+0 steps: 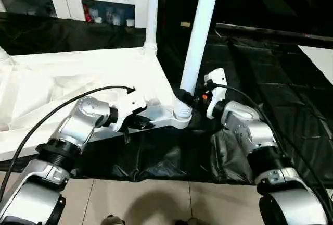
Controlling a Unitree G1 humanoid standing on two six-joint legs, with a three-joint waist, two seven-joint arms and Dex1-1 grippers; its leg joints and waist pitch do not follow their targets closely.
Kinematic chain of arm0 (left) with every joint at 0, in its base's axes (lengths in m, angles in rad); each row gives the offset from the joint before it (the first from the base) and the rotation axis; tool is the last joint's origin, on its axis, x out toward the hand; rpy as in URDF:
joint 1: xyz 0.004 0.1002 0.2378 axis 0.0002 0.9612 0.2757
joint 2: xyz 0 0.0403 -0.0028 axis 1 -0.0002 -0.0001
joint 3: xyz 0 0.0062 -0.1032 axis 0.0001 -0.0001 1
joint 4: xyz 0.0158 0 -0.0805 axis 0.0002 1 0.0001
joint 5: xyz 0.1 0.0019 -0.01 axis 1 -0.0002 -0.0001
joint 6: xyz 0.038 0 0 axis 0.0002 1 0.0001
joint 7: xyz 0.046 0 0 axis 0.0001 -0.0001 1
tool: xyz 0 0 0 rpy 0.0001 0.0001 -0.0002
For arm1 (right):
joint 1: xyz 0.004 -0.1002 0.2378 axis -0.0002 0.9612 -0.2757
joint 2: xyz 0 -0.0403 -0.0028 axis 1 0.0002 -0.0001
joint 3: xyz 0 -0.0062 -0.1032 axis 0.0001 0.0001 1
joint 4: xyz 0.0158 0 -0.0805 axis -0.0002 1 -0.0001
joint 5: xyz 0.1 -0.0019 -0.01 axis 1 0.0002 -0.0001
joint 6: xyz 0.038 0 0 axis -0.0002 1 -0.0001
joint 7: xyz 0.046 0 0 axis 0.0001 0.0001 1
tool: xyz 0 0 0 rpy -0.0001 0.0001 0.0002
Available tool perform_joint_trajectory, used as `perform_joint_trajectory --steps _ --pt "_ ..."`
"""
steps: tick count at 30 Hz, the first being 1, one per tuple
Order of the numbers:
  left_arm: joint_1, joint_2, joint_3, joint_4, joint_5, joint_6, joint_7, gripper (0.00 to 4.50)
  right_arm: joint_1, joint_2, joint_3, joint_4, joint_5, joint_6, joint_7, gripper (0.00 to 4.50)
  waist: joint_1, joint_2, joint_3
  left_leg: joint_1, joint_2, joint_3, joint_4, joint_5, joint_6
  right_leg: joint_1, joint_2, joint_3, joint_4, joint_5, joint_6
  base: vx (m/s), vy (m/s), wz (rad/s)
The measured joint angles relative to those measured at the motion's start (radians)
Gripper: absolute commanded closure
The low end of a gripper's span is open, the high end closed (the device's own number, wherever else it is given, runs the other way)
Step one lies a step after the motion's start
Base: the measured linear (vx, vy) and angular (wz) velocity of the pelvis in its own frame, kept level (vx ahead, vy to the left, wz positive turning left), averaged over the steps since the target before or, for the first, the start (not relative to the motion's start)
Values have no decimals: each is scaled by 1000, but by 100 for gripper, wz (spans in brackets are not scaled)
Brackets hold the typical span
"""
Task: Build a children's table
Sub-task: Insert table leg to table base
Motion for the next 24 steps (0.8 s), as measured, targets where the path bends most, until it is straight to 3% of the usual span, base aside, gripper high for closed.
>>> perform_joint_trajectory --steps 10,19,24 --pt "6 -2 14 3 -5 6 -18 450 4 -5 -7 7 12 11 20 263 0 4 -2 0 0 0 0 0 0 0 0 0 0 0 0 0 0 0" --pt "13 -2 25 -3 -13 10 -29 450 30 25 -95 55 96 -4 33 263 0 5 -3 0 0 0 -1 0 0 0 0 0 0 0 0 0 0 0" --pt "13 -7 24 -4 -11 14 -28 450 79 31 -125 63 136 -70 57 263 2 5 -3 0 0 0 -1 0 0 0 0 0 -1 0 0 0 0 0"
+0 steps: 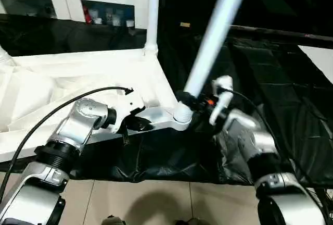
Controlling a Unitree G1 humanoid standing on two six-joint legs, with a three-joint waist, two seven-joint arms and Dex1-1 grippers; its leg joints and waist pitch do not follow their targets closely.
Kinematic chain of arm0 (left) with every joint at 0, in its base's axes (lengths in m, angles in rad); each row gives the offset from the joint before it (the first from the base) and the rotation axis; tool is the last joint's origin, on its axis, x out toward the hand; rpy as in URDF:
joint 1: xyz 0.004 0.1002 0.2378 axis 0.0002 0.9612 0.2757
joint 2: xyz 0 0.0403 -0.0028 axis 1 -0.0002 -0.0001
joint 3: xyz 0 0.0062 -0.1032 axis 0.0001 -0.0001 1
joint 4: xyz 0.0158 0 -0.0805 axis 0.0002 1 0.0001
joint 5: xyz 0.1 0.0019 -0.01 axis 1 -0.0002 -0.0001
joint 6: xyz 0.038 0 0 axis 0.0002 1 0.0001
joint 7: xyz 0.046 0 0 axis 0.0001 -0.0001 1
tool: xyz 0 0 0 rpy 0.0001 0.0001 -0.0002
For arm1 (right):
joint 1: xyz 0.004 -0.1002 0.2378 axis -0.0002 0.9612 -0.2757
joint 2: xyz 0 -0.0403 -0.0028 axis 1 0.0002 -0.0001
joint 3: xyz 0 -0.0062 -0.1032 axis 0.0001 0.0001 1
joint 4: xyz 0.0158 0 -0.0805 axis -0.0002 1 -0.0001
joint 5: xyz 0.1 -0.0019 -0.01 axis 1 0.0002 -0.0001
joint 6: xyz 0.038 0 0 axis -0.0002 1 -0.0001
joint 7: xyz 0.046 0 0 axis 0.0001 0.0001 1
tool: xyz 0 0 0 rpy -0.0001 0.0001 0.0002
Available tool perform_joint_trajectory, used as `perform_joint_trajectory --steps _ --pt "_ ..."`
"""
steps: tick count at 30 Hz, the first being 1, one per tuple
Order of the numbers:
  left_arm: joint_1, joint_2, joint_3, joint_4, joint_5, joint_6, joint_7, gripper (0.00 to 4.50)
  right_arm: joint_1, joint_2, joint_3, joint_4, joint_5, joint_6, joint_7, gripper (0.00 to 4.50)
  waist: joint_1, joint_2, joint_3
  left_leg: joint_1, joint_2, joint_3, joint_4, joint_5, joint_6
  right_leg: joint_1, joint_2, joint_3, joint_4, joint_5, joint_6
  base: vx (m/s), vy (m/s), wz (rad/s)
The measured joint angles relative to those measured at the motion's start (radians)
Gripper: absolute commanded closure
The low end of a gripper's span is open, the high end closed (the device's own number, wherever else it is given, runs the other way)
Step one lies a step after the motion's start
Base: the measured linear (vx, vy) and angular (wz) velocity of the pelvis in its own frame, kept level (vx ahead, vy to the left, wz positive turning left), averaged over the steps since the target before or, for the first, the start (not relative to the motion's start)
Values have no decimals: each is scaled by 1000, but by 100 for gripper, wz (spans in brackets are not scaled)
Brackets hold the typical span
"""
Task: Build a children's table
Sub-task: Insert table leg to table base
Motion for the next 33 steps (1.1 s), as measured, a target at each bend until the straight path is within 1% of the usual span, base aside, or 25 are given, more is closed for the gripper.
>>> perform_joint_trajectory --steps 1,3,5,9,13,16,18,21,23,27,29,32,33 --pt "0 0 0 0 0 0 1 450 9 0 0 -2 0 -12 6 263 0 0 0 0 0 0 0 0 0 0 0 0 0 0 0 0 0 0" --pt "0 -3 -1 2 2 0 2 450 40 4 5 -12 -11 -67 14 264 1 1 -1 0 0 0 0 0 0 0 0 0 0 0 0 0 0 0" --pt "0 -6 -1 5 2 0 3 450 55 6 8 -16 -18 -104 16 264 1 1 -2 0 0 0 0 0 0 0 0 0 0 0 0 0 0 0" --pt "-3 -8 -1 14 5 -5 5 450 90 6 43 -60 -63 -174 4 264 2 2 -3 0 0 -1 0 0 0 1 0 -1 -1 0 0 0 0 0" --pt "-5 -8 -1 25 8 -14 7 450 95 -6 82 -89 -118 -196 -18 264 -2 2 -4 2 0 -1 0 0 0 2 0 -1 -1 0 0 0 0 0" --pt "-6 -5 -1 35 8 -20 8 450 75 -19 120 -92 -160 -192 -27 264 -4 1 -4 4 0 -2 0 0 0 5 0 -2 -3 0 0 0 0 0" --pt "-6 -1 -1 38 8 -23 1 450 48 -30 143 -87 -178 -157 -13 264 -8 1 -4 6 0 -3 0 0 0 8 0 -3 -5 0 0 0 0 0" --pt "-6 2 -1 40 11 -24 -7 450 20 -39 160 -72 -195 -131 7 264 -11 -2 -6 7 0 -4 0 0 0 11 0 -5 -8 0 0 0 0 0" --pt "-6 8 -4 43 13 -34 -22 450 0 -42 162 -44 -196 -116 34 264 -12 -6 -8 8 0 -6 -2 0 0 15 0 -7 -12 0 0 0 0 0" --pt "-7 30 -13 43 13 -53 -62 450 -35 -53 168 8 -196 -115 114 264 -17 -15 -14 8 0 -6 -4 -1 1 16 0 -9 -15 0 0 0 0 0" --pt "-7 42 -18 43 12 -65 -82 450 -37 -61 174 9 -193 -115 157 264 -17 -16 -15 8 1 -7 -6 -1 1 16 0 -10 -14 0 0 0 0 0" --pt "-7 60 -23 42 12 -85 -119 450 -29 -72 185 -6 -186 -111 218 264 -11 -17 -16 8 1 -8 -6 -1 1 16 0 -12 -14 0 0 0 0 0" --pt "-7 72 -30 42 8 -102 -151 450 -16 -88 199 -26 -172 -112 264 264 -6 -17 -16 8 1 -8 -7 -1 1 16 0 -13 -14 0 0 0 0 0"
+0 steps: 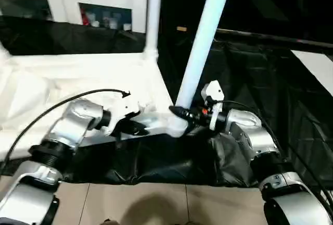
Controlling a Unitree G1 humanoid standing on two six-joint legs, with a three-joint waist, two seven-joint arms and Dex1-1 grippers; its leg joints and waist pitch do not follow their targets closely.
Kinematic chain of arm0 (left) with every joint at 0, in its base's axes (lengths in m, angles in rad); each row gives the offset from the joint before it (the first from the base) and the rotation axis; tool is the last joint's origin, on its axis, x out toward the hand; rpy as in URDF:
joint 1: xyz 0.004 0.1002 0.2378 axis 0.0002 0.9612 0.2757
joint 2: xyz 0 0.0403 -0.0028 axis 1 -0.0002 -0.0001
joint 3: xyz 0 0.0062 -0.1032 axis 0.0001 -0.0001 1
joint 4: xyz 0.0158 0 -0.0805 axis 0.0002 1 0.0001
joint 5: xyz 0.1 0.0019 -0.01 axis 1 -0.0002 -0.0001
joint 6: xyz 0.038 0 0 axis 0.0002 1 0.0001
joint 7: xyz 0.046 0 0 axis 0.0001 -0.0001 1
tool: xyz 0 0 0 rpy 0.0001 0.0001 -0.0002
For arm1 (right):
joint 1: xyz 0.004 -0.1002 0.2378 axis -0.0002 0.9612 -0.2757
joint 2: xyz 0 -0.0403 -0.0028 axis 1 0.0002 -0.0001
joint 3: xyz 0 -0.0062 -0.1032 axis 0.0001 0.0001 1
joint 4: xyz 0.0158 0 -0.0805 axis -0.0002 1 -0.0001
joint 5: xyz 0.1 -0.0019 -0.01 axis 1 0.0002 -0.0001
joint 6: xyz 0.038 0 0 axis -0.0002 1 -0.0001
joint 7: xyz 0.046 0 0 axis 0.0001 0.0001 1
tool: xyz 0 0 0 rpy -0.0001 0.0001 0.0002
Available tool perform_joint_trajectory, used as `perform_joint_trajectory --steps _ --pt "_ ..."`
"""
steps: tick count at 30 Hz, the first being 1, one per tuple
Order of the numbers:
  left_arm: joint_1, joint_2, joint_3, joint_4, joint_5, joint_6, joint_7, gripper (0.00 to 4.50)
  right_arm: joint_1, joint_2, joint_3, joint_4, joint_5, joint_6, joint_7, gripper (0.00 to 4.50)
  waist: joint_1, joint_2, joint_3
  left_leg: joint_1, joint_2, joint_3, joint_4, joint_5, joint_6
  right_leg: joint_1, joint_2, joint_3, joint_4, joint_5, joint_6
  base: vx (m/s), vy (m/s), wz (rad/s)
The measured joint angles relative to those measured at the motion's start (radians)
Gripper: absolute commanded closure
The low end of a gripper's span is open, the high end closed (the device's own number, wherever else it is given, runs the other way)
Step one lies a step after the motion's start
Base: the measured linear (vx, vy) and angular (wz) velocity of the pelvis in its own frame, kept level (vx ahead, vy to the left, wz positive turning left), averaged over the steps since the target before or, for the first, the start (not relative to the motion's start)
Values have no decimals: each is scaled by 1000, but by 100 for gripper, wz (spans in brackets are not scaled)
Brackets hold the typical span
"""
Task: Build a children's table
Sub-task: Insert table leg to table base
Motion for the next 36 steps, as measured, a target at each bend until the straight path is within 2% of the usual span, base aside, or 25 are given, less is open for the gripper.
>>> perform_joint_trajectory --steps 3,11,14,17,18,22,23,24,25,26,28,32,34,36 --pt "0 20 -6 0 -1 -21 -50 450 5 -12 18 -15 2 -7 77 264 7 0 0 0 0 0 0 0 0 0 0 0 0 0 0 0 0 0" --pt "-18 31 -18 36 1 -53 -90 450 22 -14 34 -21 1 -59 124 264 10 0 0 0 0 -1 0 0 0 1 -1 0 0 0 0 0 0 0" --pt "-21 27 -18 44 1 -51 -87 450 33 -11 33 -26 1 -76 114 264 11 0 0 1 0 -2 0 0 0 2 -1 -2 0 0 0 0 0 0" --pt "-44 2 -7 81 16 -25 -13 450 17 33 -5 28 -3 -76 -22 264 8 0 0 1 -1 -4 0 0 0 3 -1 -3 0 0 0 0 0 0" --pt "-50 -15 1 84 32 -4 46 450 -8 67 -28 69 -7 -75 -121 264 3 1 1 1 -1 -5 1 0 0 2 -2 -6 0 0 0 0 0 0" --pt "-57 -68 14 85 48 51 153 450 -48 107 -63 140 -26 -77 -306 264 -6 2 1 0 -1 -17 2 0 0 4 -7 -25 -13 0 -1 0 0 0" --pt "-57 -80 16 82 49 66 175 450 -55 114 -71 153 -29 -79 -340 264 -8 3 2 0 -1 -19 2 0 0 6 -9 -31 -17 0 -1 0 0 0" --pt "-57 -106 21 79 53 87 217 450 -73 130 -79 182 -34 -91 -394 264 -11 4 3 0 0 -20 2 0 0 7 -18 -44 -20 0 -1 0 0 0" --pt "-58 -117 24 76 61 103 248 450 -85 136 -83 198 -40 -95 -437 264 -14 5 3 1 0 -20 2 0 0 9 -20 -49 -24 0 -1 0 0 0" --pt "-58 -133 24 71 68 115 271 450 -90 144 -85 212 -42 -98 -468 264 -17 6 4 2 0 -21 2 0 0 12 -21 -53 -30 0 -1 0 0 0" --pt "-58 -160 23 58 88 143 321 450 -106 157 -88 236 -46 -104 -533 264 -20 7 5 3 1 -22 1 0 0 17 -33 -73 -39 0 -1 0 0 0" --pt "-58 -208 23 40 110 198 398 450 -124 186 -117 273 -60 -108 -641 264 -24 13 9 7 4 -26 1 0 0 30 -37 -93 -58 0 -1 0 0 0" --pt "-58 -211 22 40 110 207 404 450 -126 190 -117 278 -64 -108 -653 264 -25 18 12 13 5 -31 0 0 0 37 -37 -97 -60 -1 -1 0 0 0" --pt "-57 -210 21 40 111 213 404 450 -130 198 -119 286 -66 -109 -665 264 -24 17 13 18 6 -27 -2 0 0 36 -37 -93 -52 -2 -3 0 0 0"
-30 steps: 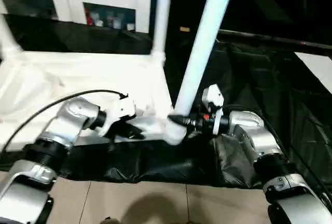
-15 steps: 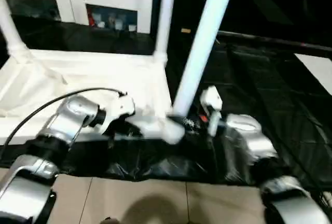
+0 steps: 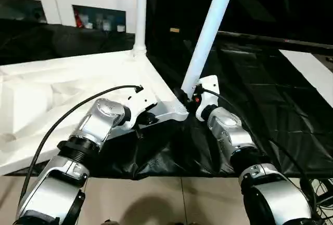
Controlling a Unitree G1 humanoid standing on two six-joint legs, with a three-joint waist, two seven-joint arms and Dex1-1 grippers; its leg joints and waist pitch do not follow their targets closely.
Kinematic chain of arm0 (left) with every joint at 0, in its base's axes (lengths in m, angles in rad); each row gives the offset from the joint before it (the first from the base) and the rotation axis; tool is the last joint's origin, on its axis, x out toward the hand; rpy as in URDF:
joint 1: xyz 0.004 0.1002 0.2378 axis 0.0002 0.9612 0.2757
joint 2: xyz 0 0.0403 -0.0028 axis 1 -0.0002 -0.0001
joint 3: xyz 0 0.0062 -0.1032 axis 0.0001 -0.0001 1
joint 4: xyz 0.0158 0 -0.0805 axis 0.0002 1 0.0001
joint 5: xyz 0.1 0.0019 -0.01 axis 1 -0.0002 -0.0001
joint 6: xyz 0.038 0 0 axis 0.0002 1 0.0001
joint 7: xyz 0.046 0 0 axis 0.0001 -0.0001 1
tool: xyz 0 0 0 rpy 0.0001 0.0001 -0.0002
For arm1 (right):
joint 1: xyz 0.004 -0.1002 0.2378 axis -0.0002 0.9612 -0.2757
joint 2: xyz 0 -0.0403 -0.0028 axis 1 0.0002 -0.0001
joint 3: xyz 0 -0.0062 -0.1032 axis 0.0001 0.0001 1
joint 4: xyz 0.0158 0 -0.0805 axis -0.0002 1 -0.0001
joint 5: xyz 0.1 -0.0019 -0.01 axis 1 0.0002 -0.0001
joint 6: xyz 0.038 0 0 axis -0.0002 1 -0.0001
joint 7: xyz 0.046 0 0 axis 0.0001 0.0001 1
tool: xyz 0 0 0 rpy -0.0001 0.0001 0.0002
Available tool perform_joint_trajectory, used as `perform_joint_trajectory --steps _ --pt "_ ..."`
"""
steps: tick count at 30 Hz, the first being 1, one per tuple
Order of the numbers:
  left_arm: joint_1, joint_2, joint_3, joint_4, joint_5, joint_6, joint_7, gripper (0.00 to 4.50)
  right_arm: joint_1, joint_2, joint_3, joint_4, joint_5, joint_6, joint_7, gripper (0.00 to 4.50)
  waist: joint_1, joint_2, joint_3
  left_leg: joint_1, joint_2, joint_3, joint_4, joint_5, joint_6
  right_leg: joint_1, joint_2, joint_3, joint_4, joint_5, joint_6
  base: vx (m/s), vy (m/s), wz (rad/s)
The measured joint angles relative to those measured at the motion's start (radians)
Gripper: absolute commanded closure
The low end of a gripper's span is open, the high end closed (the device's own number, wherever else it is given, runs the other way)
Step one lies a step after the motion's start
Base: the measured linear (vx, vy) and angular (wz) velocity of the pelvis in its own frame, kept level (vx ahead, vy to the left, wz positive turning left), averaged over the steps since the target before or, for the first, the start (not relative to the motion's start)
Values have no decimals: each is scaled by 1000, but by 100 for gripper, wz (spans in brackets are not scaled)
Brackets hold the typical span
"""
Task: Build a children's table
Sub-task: Insert table leg to table base
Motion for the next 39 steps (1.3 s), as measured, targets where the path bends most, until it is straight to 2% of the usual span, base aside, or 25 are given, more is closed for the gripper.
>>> perform_joint_trajectory --steps 1,2,3,4,5,6,7,8,9,10,11,12,16,20,22,26,28,36,39 --pt "0 1 0 0 0 1 0 450 -3 1 -1 3 -1 0 -2 264 0 -1 0 4 -2 0 -2 0 0 -2 0 -4 -1 0 0 0 0 0" --pt "0 4 0 0 0 1 0 450 -6 4 -1 7 -2 0 -3 264 1 2 2 9 -1 -2 -3 -2 -3 -1 -1 -13 -6 0 0 0 0 0" --pt "1 7 0 -1 0 4 0 450 -13 8 -1 14 -3 0 -5 264 1 6 4 11 -1 -6 -4 -9 -4 4 -6 -28 -11 0 0 0 0 0" --pt "1 9 0 -6 1 7 0 450 -25 10 -1 25 -4 1 -7 264 3 15 9 6 6 -12 -8 -12 -7 17 -12 -44 -11 -9 -1 -54 -36 -8" --pt "0 8 -2 -10 3 10 0 450 -27 10 -4 30 -5 0 -9 264 16 19 12 -1 7 -5 -9 -12 -8 10 -12 -25 55 -48 -19 -54 -36 -8" --pt "2 4 -3 -20 10 10 1 450 -32 9 -14 38 -4 -1 -12 264 27 -18 2 11 6 30 -10 -12 -8 5 -17 29 116 -61 2 28 -129 8" --pt "3 8 -2 -29 14 10 5 450 -41 10 -15 42 -8 -1 -15 264 38 -34 2 15 -1 34 -4 -19 -16 -12 -12 41 124 -77 4 103 -126 -2" --pt "5 11 -2 -36 15 10 5 450 -46 12 -16 46 -8 -2 -16 264 52 -38 -1 14 -6 27 4 -41 -11 -17 -12 41 121 -79 2 103 -126 -2" --pt "7 15 -1 -47 15 11 2 450 -56 14 -17 51 -10 -4 -16 264 62 -30 -5 -3 -10 11 3 -52 -14 -19 -12 30 116 -79 1 75 -40 -36" --pt "7 14 -1 -51 14 11 1 450 -58 13 -18 52 -10 -8 -16 264 66 -22 -9 -9 -8 2 1 -41 -29 -22 -8 23 111 -78 1 83 -4 -29" --pt "7 12 -1 -52 13 12 1 450 -59 11 -20 55 -11 -10 -16 264 63 -19 -12 -11 -3 1 -2 -25 -33 -22 1 25 105 -67 -5 83 -4 -29" --pt "7 12 -1 -55 11 12 1 450 -61 10 -22 56 -11 -12 -16 229 59 -18 -12 -12 0 0 -1 -6 -33 -22 6 29 105 -55 -9 0 0 0" --pt "7 16 -1 -59 5 12 0 450 -61 12 -26 92 -12 -7 0 174 58 -18 -12 -9 -3 4 -3 -8 -31 -22 7 36 96 -54 -9 0 0 0" --pt "9 21 1 -68 -2 11 -2 450 -56 6 -27 99 -12 -12 22 152 54 -16 -11 -10 -3 8 -6 -9 -29 -23 8 40 85 -48 -7 0 0 0" --pt "9 25 1 -69 -2 11 -2 450 -57 5 -27 99 -12 -13 44 129 54 -16 -11 -10 -3 9 -7 -10 -28 -23 9 42 85 -47 -7 0 0 0" --pt "9 32 3 -71 -2 9 -2 450 -59 5 -27 99 -12 -19 68 111 54 -16 -11 -9 -3 11 -9 -10 -27 -24 10 44 84 -47 -7 0 0 0" --pt "13 43 3 -77 -2 3 -9 450 -61 -2 -23 99 -19 -22 94 80 54 -15 -10 -9 -3 11 -10 -10 -27 -25 11 44 84 -47 -7 0 0 0" --pt "25 96 2 -102 -11 -31 -77 450 -67 -34 3 101 -46 -12 190 78 54 -14 -9 -11 -2 12 -16 -10 -27 -30 14 47 83 -46 -12 0 0 0" --pt "38 117 -7 -141 -18 -32 -114 450 -71 -34 3 123 -46 -4 201 78 58 -14 -9 -17 -2 13 -16 -10 -27 -36 14 47 83 -47 -13 0 0 0"
